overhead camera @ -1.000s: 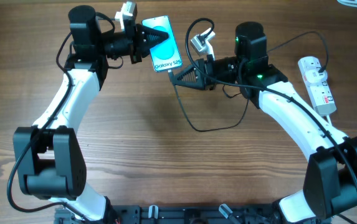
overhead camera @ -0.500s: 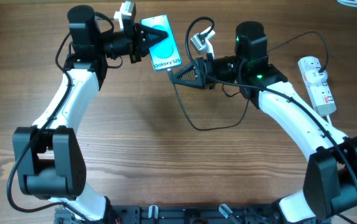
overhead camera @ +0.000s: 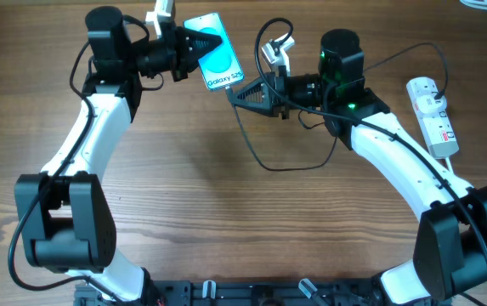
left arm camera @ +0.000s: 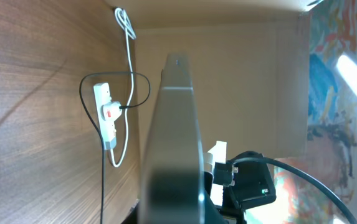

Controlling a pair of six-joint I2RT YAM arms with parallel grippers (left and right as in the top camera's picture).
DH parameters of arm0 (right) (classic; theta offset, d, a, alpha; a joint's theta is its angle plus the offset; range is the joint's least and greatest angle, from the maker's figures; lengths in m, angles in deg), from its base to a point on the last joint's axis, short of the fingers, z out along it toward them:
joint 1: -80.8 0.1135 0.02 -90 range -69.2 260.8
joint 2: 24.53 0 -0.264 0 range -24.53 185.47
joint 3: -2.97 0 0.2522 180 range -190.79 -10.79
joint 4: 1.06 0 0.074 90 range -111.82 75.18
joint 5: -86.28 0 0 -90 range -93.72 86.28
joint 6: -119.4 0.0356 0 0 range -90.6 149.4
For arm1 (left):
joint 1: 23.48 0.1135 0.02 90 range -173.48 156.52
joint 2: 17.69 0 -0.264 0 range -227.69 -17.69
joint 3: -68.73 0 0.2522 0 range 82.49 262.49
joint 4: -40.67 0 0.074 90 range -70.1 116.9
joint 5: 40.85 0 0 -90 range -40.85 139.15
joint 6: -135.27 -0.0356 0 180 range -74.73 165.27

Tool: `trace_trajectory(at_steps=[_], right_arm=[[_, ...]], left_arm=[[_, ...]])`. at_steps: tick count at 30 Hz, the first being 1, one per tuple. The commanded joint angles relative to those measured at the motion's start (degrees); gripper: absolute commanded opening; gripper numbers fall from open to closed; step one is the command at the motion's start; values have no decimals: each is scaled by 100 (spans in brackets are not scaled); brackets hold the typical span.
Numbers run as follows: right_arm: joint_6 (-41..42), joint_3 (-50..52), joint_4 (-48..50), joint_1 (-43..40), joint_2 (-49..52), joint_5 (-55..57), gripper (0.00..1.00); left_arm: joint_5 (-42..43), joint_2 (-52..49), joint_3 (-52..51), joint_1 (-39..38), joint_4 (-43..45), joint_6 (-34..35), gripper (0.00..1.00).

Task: Plug charger to phone and switch on socket
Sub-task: 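Push the plug into the phone's bottom port with the right gripper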

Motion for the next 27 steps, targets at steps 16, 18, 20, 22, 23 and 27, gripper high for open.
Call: trace_trajectory(at_steps=[16,18,20,22,23,27], right_arm=[[-376,-55,391,-96,-85,955,4],[-367,-55,391,-96,-85,968,4],[-249,-55,391,-96,-85,1071,4],[-96,-55,391,-94,-85,1224,4],[-26,-55,391,-83,-85,1342,4],[76,-55,391,-7,-85,1685,4]], left_arm=[[1327,138,26,-490,-649,-424,4],[1193,138,26,-492,-695,-422,4],[1119,138,26,-490,-706,-380,4],[1054,138,26,-483,-706,-295,4],[953,138,26,-483,-706,-269,4],[702,138,26,-468,-704,-164,4]])
